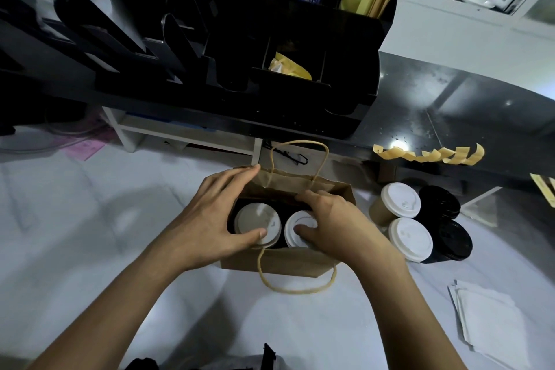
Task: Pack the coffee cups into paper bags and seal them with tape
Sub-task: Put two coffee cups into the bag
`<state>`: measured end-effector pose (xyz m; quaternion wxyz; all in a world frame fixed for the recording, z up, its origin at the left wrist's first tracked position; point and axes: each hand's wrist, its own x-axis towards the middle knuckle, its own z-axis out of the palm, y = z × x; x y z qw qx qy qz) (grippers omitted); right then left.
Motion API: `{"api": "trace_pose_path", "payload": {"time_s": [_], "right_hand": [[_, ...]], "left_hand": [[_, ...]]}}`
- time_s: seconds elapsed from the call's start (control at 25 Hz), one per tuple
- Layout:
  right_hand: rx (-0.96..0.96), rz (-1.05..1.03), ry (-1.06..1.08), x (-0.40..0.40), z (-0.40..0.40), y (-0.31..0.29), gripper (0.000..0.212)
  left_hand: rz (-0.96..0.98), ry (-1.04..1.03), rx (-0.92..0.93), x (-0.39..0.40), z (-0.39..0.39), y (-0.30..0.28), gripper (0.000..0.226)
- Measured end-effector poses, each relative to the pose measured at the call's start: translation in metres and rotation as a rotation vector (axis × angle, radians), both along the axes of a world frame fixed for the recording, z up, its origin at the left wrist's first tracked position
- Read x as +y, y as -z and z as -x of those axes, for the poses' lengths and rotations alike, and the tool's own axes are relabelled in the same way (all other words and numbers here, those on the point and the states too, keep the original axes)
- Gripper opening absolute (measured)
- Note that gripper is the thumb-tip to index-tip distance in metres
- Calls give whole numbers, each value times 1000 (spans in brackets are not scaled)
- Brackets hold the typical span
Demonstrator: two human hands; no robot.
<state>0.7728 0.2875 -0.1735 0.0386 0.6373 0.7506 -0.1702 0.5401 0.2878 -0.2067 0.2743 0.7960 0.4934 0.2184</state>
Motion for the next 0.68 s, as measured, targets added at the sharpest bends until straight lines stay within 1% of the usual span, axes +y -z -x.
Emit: {"api": "trace_pose_path", "payload": {"time_s": [0.12,0.28,0.48,0.68], "right_hand": [[89,-128,14,-3,-9,-16,36],[201,-279,65,-5,-21,-28,30],[287,-414,95,-5,-31,-34,18],[357,-511,109,-2,-31,-46,14]], "left_hand": [[-23,-23,9,2,0,1,76],[-44,-41,36,4,1,1,59],[-103,-46,21,5,3,-9,46],[-170,-47,-6,7,0,-33,41]]}}
